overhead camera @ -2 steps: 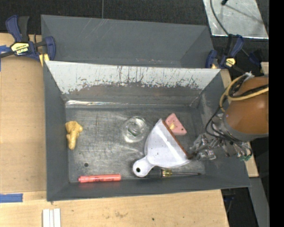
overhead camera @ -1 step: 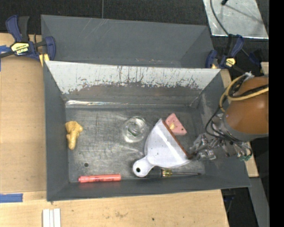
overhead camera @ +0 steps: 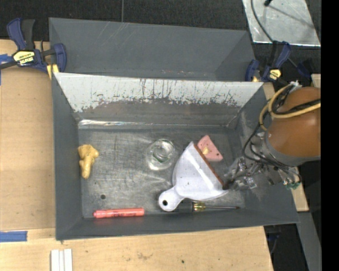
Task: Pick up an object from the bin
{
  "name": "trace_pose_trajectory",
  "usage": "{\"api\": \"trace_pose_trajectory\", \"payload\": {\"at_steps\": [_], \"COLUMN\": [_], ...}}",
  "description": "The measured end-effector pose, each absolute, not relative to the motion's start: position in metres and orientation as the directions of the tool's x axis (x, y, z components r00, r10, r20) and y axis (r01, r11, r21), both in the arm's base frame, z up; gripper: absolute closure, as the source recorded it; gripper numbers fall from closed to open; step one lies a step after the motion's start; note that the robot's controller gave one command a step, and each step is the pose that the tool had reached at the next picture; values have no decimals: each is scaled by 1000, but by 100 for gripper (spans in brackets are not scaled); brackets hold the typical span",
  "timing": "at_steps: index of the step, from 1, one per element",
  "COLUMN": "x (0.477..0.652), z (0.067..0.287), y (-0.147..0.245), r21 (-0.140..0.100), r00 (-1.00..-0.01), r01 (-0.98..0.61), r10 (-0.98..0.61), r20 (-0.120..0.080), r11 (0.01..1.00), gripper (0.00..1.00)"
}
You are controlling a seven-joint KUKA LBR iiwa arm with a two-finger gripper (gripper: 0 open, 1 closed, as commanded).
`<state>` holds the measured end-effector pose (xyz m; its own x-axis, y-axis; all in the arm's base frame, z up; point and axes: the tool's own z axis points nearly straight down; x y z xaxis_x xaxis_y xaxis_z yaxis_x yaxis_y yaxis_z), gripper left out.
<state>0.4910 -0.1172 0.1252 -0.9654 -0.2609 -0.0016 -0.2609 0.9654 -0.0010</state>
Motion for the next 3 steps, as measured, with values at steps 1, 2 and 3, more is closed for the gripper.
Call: {"api": "trace_pose_trajectory", "payload": {"at_steps": [1, 2, 3], "x": [521, 521, 504], "z": [163, 163, 272], "y": [-95, -95, -147], "r21": [-1, -1, -2], "r00": [-997, -997, -996], "r01": [-74, -74, -89], "r10": [-74, -74, -89], "r20": [-3, -3, -4], "r11": [997, 997, 996], "gripper": [100, 100, 100]}}
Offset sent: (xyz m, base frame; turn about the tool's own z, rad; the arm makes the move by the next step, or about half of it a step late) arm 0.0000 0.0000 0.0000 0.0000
